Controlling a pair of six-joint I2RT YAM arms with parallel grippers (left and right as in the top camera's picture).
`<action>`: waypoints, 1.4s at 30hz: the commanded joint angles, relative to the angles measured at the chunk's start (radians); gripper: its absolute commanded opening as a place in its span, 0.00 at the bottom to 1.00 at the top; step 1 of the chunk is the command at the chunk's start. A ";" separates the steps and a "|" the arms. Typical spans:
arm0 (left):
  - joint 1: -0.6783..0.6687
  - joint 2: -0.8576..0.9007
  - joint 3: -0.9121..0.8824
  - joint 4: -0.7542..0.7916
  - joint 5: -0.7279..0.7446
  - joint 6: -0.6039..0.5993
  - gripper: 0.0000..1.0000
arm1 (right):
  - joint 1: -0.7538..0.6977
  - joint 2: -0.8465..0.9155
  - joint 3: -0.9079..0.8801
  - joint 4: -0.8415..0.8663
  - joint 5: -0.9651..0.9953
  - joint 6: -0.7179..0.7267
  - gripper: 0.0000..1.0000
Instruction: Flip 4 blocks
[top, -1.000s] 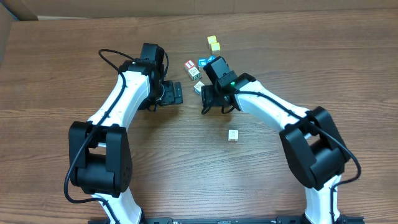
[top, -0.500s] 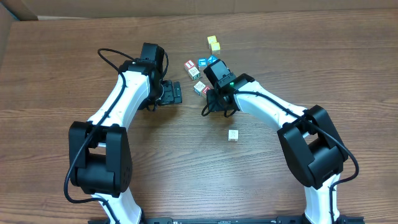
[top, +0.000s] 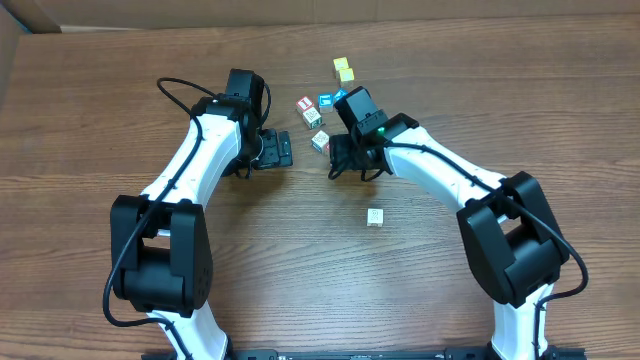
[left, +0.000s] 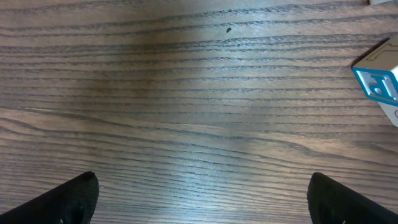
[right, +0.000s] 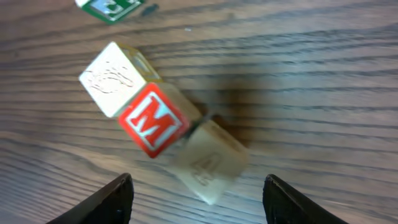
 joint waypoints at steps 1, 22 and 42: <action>0.002 0.007 0.007 -0.002 -0.013 -0.014 1.00 | 0.022 0.005 0.007 0.007 0.050 0.023 0.69; 0.002 0.007 0.007 -0.017 -0.013 -0.014 1.00 | -0.060 0.029 0.008 -0.067 0.210 0.064 0.77; 0.002 0.007 0.007 -0.014 -0.013 -0.014 1.00 | -0.070 0.056 0.007 0.148 0.054 -0.004 0.78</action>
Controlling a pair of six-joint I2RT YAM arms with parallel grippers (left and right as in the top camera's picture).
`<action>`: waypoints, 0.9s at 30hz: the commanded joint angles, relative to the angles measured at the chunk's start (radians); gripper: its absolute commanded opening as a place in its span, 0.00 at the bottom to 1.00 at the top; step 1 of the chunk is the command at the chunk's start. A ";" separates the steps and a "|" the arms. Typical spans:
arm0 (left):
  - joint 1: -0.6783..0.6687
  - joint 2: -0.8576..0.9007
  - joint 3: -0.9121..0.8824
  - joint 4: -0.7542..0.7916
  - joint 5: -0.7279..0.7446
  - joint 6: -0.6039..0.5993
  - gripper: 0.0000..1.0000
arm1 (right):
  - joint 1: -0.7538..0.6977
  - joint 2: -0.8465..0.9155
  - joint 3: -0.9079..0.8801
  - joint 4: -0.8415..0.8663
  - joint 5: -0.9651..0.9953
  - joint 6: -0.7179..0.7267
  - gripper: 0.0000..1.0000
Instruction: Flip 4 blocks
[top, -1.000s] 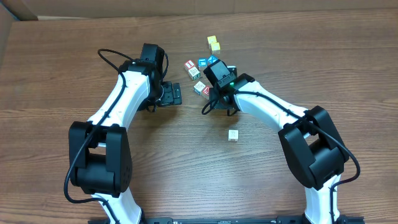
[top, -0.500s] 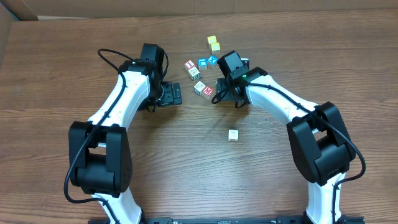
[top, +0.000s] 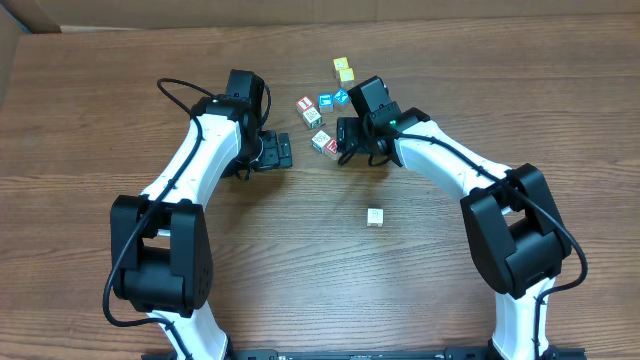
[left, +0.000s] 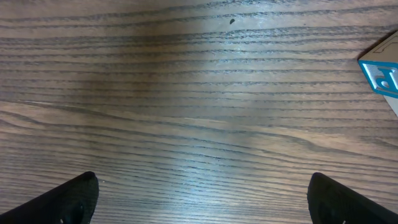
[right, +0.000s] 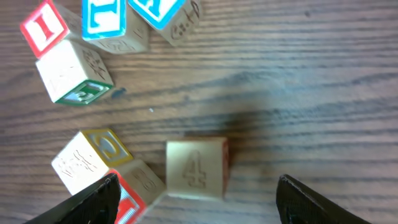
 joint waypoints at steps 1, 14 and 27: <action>0.002 0.007 0.006 0.002 -0.013 -0.014 1.00 | -0.001 0.032 0.007 0.008 -0.004 -0.004 0.72; 0.001 0.007 0.006 0.000 -0.013 -0.014 1.00 | -0.002 -0.006 0.008 0.010 0.009 0.000 0.36; 0.001 0.007 0.006 0.000 -0.013 -0.014 1.00 | 0.084 -0.341 0.008 -0.355 -0.036 0.081 0.35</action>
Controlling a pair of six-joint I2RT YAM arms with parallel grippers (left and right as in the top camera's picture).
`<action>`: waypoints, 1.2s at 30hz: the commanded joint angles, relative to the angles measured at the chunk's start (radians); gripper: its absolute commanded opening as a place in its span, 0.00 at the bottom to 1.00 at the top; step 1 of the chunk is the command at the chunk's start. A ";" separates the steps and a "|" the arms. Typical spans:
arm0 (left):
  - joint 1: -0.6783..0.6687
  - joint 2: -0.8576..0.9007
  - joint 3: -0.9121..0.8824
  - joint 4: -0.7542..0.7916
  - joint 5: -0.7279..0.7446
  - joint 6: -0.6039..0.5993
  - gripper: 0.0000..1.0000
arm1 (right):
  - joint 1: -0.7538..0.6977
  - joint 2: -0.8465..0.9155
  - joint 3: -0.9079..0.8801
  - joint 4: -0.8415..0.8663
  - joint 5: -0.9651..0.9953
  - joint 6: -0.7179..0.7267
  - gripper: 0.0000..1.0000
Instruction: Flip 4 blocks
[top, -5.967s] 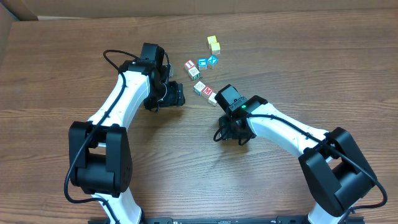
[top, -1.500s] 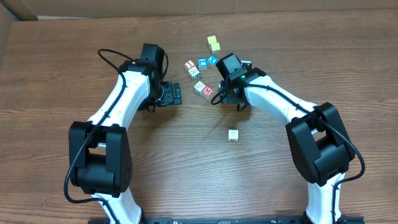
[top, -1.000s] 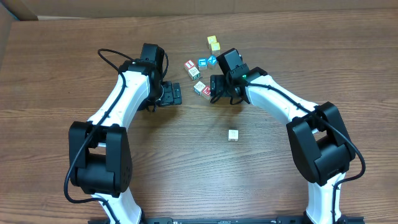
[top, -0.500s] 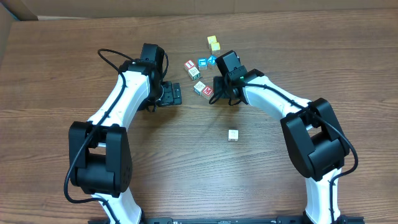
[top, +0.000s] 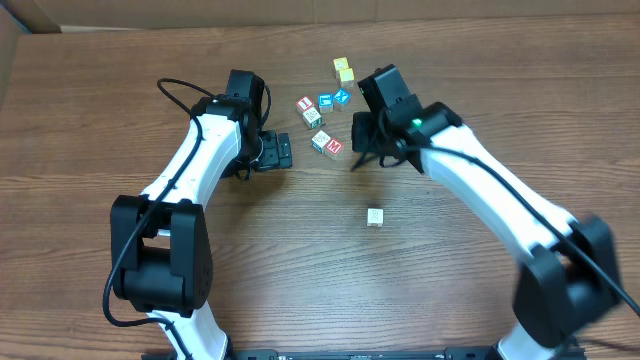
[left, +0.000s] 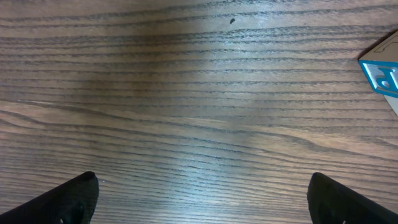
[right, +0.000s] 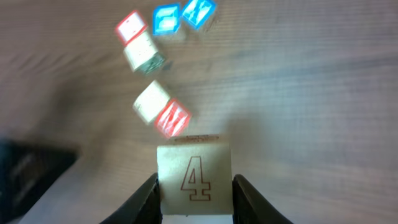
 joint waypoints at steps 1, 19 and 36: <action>0.001 0.007 0.006 0.002 -0.013 -0.014 1.00 | 0.062 -0.045 0.007 -0.105 -0.023 0.072 0.34; 0.001 0.007 0.006 -0.003 -0.013 -0.014 1.00 | 0.285 -0.027 -0.246 -0.038 0.001 0.314 0.34; 0.000 0.007 0.006 -0.056 0.031 -0.014 0.04 | 0.270 -0.028 -0.249 -0.031 0.039 0.306 0.82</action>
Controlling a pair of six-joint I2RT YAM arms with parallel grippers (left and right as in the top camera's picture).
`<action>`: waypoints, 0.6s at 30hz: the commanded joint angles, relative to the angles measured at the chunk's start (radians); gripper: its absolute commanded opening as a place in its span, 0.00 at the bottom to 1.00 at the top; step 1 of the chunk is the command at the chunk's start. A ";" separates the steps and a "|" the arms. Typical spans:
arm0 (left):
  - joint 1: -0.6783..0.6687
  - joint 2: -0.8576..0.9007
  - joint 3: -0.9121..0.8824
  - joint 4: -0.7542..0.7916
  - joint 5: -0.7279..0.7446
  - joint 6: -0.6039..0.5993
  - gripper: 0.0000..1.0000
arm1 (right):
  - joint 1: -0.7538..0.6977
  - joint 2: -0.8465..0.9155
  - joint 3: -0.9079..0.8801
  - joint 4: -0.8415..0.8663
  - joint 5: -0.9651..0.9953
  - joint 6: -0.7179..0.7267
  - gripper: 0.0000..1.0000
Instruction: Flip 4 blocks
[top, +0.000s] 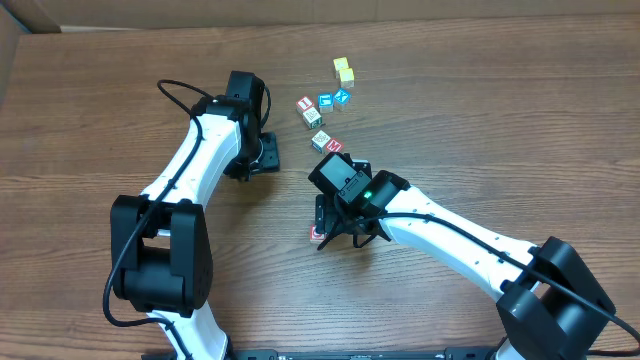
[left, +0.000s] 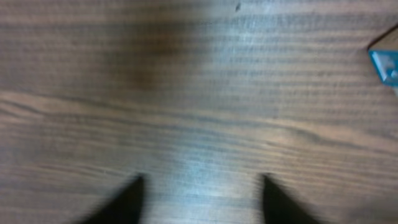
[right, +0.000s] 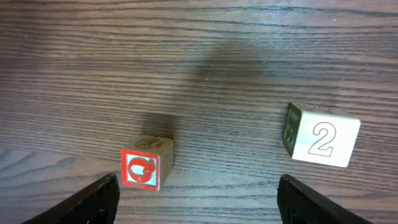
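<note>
Several small lettered blocks (top: 320, 140) cluster at the table's far middle. In the right wrist view a wooden block with a red-framed face (right: 146, 168) lies left, and a white block marked 2 (right: 323, 140) lies right. My right gripper (right: 205, 208) hangs open over the gap between them, holding nothing. In the overhead view the right gripper (top: 347, 230) is mid-table with the red-faced block (top: 320, 234) at its left; the 2 block is hidden under the arm. My left gripper (top: 267, 156) sits left of the cluster, empty over bare wood, its fingers (left: 124, 202) blurred and fairly close together.
Two yellow blocks (top: 343, 68) lie farthest back, with blue blocks (top: 325, 100) just nearer. A blue-faced block (left: 385, 65) shows at the left wrist view's right edge. The brown wooden table (top: 500, 120) stretches wide on both sides.
My right gripper was shut on the block marked 4 beside the cluster; now it is open mid-table over a red-faced block and the 2 block. The left gripper's fingers stand closer together.
My right gripper hovered open over the cluster's blocks, then over the 4 block, then was shut on it and lifted. Now it is open near the lone mid-table block, and a red-faced block lies there where none lay before. The left arm stayed put.
</note>
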 joint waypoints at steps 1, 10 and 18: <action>0.000 0.007 0.006 -0.038 0.037 -0.007 0.04 | -0.028 -0.002 0.001 -0.006 0.024 -0.003 0.82; -0.014 0.007 -0.023 -0.243 0.150 0.016 0.04 | -0.292 -0.032 0.007 -0.116 -0.053 -0.075 0.84; -0.086 0.007 -0.195 -0.173 0.202 0.016 0.04 | -0.466 -0.032 0.006 -0.167 -0.080 -0.162 0.96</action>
